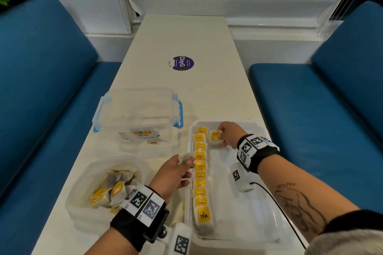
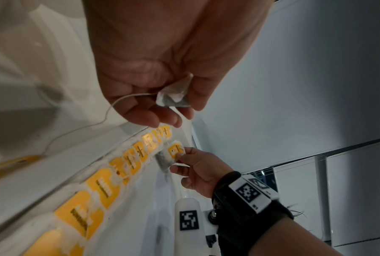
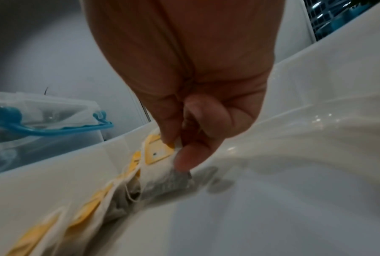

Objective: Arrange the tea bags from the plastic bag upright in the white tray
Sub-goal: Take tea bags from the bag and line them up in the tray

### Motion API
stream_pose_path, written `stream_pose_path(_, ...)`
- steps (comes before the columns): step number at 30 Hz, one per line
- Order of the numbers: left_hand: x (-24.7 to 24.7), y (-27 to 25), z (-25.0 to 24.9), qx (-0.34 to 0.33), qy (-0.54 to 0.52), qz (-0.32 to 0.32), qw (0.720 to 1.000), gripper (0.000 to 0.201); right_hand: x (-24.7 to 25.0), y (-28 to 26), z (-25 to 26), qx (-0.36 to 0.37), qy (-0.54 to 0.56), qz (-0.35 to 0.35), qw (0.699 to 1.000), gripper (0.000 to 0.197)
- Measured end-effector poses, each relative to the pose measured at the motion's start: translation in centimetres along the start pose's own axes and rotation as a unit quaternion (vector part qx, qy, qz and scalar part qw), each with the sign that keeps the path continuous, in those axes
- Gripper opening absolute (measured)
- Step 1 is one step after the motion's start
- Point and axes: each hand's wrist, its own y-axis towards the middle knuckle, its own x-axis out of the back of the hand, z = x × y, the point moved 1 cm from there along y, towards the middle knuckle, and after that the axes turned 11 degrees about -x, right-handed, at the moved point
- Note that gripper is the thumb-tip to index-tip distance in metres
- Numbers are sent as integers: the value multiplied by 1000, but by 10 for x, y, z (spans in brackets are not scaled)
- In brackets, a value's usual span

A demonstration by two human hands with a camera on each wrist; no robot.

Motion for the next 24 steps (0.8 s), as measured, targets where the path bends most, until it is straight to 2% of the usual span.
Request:
stream_pose_path(4, 2, 0, 2, 5, 2, 1, 1000, 13, -9, 13, 2, 0, 11, -48, 999, 29)
stream_pose_path(6, 3, 0, 4, 4, 2, 0, 1000, 13, -13, 17, 2, -13, 35, -78, 996, 32)
stream_pose_path(10, 5, 0, 6, 3, -4, 1, 1000, 15, -18, 22, 2, -42, 100, -108, 988, 31)
stream_pose_path(14, 6, -1, 6, 1, -22, 6, 1000, 17, -17, 22, 2, -66, 113, -114, 985, 19)
stream_pose_path(17, 4, -3, 4, -1, -34, 11, 999, 18, -15, 22, -1, -80, 105, -103, 986, 22)
stream_pose_path(19, 4, -4, 3, -2, -41, 14, 999, 21, -11, 19, -4, -74, 136, -86, 984, 19)
stream_pose_path(21, 3, -6, 0, -6, -48, 16, 999, 27, -3, 8, -5, -61, 175, -82, 979, 25)
stream_pose_path(24, 2, -8, -8, -24, -33, 12, 999, 35, 10, -12, -2, -29, 181, -138, 973, 23)
